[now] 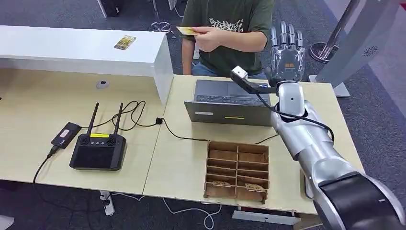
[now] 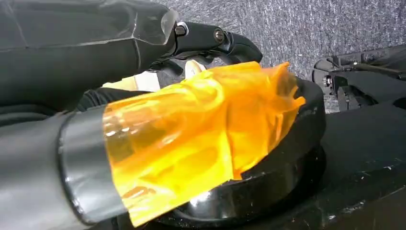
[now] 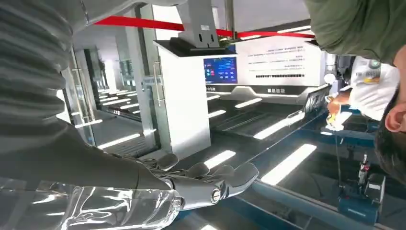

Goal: Pass the card to the sensor for recognition and then transmit it.

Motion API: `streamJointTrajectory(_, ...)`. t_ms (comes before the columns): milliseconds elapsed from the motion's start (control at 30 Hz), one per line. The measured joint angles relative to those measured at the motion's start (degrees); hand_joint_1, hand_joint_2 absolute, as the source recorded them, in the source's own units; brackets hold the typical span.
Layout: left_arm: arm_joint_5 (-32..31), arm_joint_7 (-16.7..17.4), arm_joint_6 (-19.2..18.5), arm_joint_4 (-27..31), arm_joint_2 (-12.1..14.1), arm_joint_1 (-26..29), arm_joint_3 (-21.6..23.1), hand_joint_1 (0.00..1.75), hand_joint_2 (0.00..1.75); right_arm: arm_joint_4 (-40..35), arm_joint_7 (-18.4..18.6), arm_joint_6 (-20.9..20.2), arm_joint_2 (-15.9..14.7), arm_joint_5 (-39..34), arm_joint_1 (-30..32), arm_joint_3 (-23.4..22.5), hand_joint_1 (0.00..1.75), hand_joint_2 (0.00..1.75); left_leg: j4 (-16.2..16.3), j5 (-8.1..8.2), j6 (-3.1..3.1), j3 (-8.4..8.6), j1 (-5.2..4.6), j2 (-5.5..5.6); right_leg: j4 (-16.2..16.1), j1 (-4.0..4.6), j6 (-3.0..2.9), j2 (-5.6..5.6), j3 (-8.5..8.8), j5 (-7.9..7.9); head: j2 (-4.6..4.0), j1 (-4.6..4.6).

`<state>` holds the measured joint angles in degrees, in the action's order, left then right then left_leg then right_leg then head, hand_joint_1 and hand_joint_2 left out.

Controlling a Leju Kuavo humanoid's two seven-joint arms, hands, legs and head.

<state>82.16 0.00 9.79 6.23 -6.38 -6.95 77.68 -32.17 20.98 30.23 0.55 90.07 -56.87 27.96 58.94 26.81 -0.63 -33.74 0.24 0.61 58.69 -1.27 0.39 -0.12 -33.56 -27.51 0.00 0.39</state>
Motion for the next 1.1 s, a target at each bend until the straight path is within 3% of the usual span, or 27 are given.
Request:
streamJointTrajectory(500,1.51,-0.59,0.17,0.00,-0.04,0.13,0.00,0.00,0.00,-6.82,-3.32,1.01,-0.39,-4.18,2.33,-4.18,0.00,1.75,0.00,0.00,0.00,0.01,0.00,-0.01,0.00,0.00,0.00,0.01,-0.02,0.00,0.00,0.00)
streamJointTrajectory(1100,2.73,-1.40,0.68,0.00,-0.11,0.48,-0.17,0.00,0.00,-32.55,-8.22,3.98,-1.70,-6.91,19.88,-6.93,0.00,1.75,0.00,0.02,-0.02,0.00,0.01,-0.02,-0.01,0.01,0.00,0.03,-0.04,-0.02,0.00,0.00)
